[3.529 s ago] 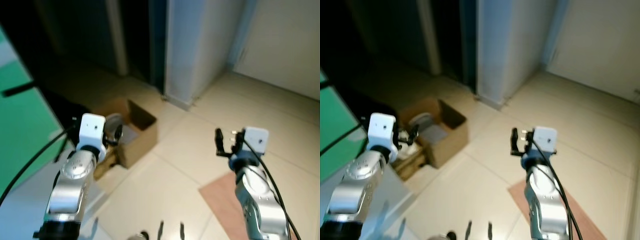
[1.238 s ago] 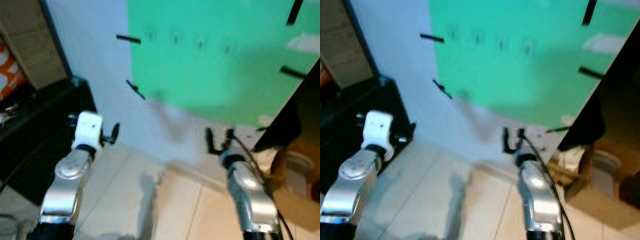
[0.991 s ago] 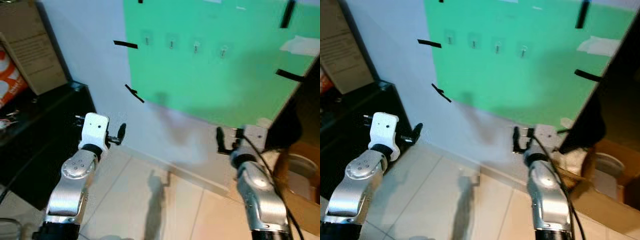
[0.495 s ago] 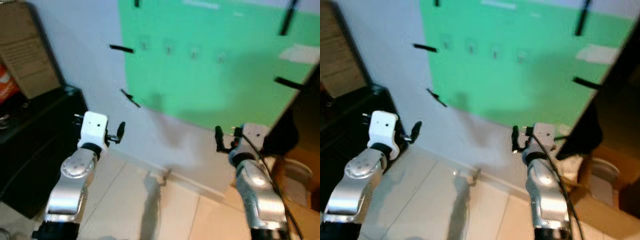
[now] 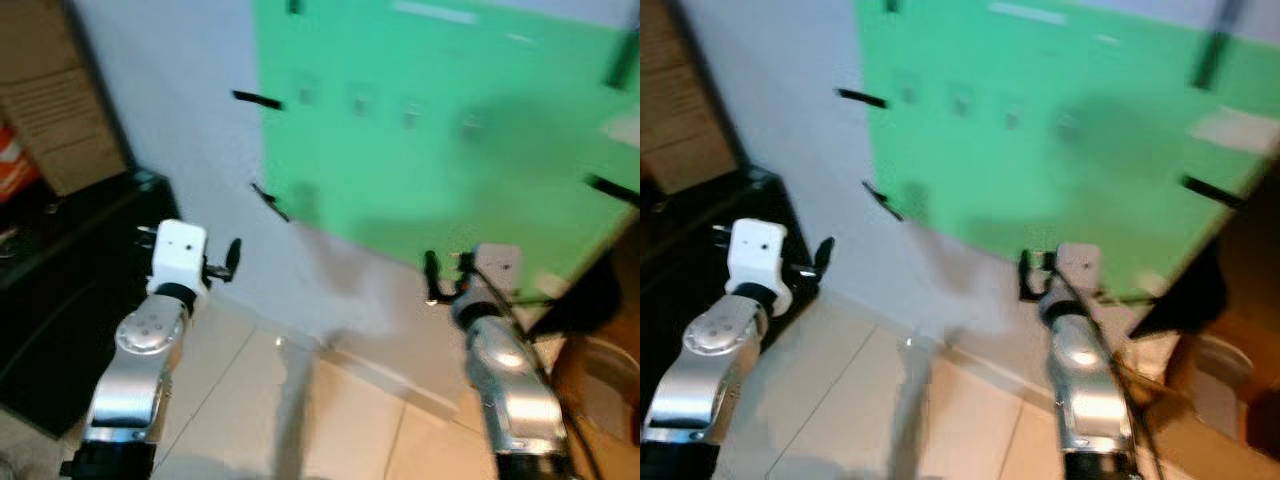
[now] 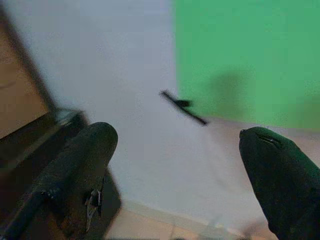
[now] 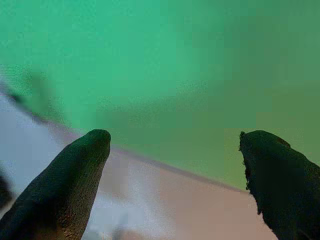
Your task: Hang keys on a hook
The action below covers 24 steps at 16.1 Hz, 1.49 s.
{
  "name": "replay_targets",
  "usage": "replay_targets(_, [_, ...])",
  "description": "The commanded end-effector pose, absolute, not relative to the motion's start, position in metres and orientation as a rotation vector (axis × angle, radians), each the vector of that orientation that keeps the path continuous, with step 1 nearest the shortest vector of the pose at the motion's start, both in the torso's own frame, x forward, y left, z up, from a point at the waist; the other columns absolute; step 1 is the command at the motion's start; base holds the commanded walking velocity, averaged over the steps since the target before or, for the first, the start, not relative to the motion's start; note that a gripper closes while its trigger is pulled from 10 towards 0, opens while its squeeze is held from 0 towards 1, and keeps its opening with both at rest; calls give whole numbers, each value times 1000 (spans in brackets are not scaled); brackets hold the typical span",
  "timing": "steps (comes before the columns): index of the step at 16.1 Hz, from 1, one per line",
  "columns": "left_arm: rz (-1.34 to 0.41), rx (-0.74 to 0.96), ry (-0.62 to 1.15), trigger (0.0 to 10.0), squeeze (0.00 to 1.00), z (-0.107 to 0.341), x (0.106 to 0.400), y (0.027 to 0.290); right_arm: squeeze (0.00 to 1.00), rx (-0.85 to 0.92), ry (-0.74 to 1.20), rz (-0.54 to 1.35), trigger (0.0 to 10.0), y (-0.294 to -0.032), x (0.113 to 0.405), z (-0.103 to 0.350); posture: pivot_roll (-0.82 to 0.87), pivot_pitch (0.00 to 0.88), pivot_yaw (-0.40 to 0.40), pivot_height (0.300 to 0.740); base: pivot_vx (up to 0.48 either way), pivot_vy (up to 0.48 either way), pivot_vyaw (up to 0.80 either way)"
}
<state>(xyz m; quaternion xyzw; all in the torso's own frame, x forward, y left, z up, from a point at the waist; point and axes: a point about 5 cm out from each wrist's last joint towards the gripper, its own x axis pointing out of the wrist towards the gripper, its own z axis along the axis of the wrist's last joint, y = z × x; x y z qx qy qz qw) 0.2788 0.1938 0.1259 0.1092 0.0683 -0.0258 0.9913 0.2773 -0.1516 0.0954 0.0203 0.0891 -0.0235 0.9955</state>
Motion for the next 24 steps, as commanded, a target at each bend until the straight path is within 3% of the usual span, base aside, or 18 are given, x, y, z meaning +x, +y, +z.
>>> replay_targets(1, [-52, 227, 128, 10000, 0, 127, 279, 193, 1000, 15, 169, -83, 10000, -159, 277, 96, 10, 0, -30, 740, 304, 0, 800])
replay_targets(6, [-73, 232, 124, 10000, 20, 128, 277, 191, 1000, 44, 143, 0, 10000, -147, 279, 100, 22, 0, -39, 740, 300, 0, 741])
replay_targets(10, [-93, 245, 130, 10000, 55, 127, 276, 191, 1000, 22, 147, -40, 10000, -151, 280, 98, 26, 0, -46, 740, 122, 0, 0])
replay_targets(12, [-99, 234, 139, 10000, 118, 127, 275, 190, 1000, 32, 152, -69, 10000, -155, 281, 97, 25, 0, -49, 740, 266, 0, 0])
replay_targets(17, [-95, 228, 135, 10000, 102, 127, 278, 187, 1000, 12, 150, -71, 10000, -158, 284, 99, 21, 0, -63, 740, 306, 0, 0])
replay_targets(24, [-102, 217, 137, 10000, 118, 127, 279, 187, 1000, 149, 165, -76, 10000, -158, 284, 105, 13, 0, -56, 740, 339, 0, 0])
